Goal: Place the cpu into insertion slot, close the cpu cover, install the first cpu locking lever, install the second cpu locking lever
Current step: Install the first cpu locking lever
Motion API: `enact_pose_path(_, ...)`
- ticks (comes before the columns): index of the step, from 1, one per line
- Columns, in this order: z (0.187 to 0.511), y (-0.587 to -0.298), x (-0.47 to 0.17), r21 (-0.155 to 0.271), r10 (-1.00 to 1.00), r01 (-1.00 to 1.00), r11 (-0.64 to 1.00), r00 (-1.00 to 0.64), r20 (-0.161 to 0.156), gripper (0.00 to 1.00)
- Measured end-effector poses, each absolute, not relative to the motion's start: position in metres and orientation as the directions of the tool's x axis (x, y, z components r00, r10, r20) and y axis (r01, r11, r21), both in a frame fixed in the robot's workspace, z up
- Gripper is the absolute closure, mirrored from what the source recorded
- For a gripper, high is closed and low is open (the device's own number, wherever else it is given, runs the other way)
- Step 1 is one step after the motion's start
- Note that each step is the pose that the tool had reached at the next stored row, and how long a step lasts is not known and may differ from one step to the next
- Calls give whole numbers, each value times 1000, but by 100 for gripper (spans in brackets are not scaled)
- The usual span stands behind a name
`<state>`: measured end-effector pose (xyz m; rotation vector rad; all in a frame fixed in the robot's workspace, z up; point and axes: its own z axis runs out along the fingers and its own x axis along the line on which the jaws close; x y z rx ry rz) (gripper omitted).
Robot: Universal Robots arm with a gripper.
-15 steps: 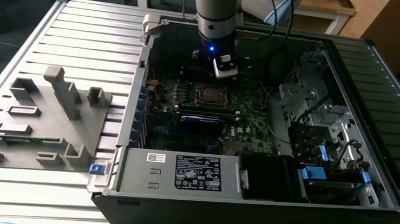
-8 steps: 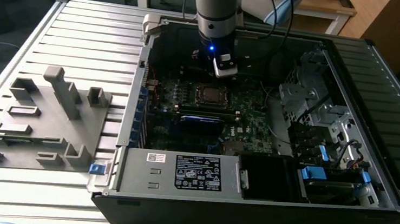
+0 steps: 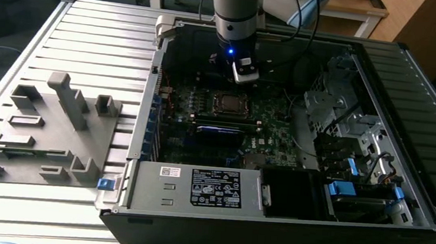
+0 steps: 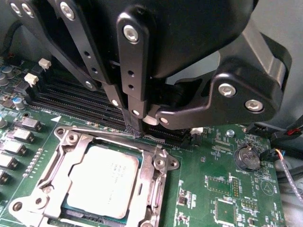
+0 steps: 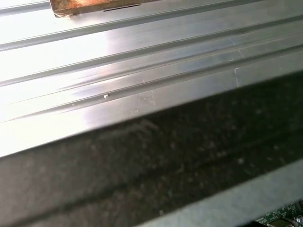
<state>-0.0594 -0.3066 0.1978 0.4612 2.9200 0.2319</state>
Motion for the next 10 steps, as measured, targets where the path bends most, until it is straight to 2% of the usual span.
enact_pose_path(10, 196, -307, -59, 162, 315, 290, 943, -936, -155, 89)
